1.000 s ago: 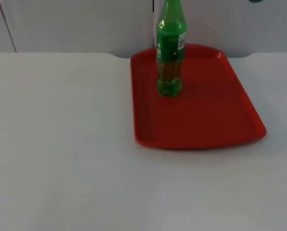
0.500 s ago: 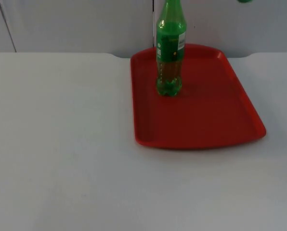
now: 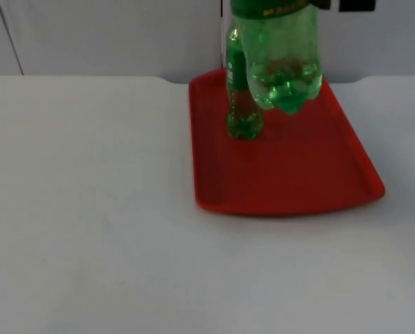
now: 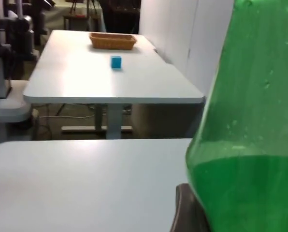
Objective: Place the bottle upright on the tray.
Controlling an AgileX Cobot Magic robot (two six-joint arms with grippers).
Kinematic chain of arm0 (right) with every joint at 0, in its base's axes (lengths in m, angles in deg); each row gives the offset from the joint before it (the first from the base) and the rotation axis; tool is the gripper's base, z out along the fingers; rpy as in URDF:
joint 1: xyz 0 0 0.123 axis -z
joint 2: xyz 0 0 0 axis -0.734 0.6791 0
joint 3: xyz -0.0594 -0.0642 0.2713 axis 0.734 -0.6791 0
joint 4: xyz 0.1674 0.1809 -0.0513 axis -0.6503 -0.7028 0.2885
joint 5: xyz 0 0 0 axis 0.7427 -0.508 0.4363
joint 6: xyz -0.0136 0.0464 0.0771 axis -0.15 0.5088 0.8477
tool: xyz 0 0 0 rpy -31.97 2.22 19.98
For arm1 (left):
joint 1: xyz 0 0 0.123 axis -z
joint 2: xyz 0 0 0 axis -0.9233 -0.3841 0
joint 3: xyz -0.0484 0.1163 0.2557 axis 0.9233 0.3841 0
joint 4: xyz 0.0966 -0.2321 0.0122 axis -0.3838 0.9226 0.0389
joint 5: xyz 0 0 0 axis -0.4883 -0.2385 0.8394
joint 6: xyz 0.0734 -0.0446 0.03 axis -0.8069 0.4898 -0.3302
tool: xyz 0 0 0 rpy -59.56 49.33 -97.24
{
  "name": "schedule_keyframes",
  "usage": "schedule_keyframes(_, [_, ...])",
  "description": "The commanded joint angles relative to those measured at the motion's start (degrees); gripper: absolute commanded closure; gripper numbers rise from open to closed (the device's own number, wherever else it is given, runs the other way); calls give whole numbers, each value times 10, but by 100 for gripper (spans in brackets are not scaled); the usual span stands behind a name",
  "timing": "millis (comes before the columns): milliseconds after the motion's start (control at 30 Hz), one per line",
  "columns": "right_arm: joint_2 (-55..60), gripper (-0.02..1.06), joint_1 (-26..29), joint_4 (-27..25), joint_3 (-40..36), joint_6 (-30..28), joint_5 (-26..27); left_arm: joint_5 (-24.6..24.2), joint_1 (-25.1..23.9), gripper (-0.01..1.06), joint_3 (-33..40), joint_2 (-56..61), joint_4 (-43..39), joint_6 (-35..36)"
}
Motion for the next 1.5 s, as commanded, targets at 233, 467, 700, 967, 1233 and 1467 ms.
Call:
schedule_keyframes(233, [96, 105, 4, -166, 7, -197, 98, 1, 2, 3, 2, 2, -3, 3])
schedule_keyframes(467, [174, 105, 21, -229, 7, -261, 132, 1, 2, 3, 2, 2, -3, 3])
schedule_keyframes(700, [223, 105, 55, -224, 7, -270, 132, 1, 2, 3, 2, 2, -4, 3])
schedule_keyframes(967, [284, 105, 59, -250, 7, -333, 132, 1, 2, 3, 2, 2, -4, 3])
schedule_keyframes(1233, [325, 105, 55, -306, 8, -383, 132, 1, 2, 3, 2, 2, -4, 3])
schedule_keyframes(1467, [365, 105, 48, -318, 48, -376, 132, 1, 2, 3, 2, 2, -4, 3])
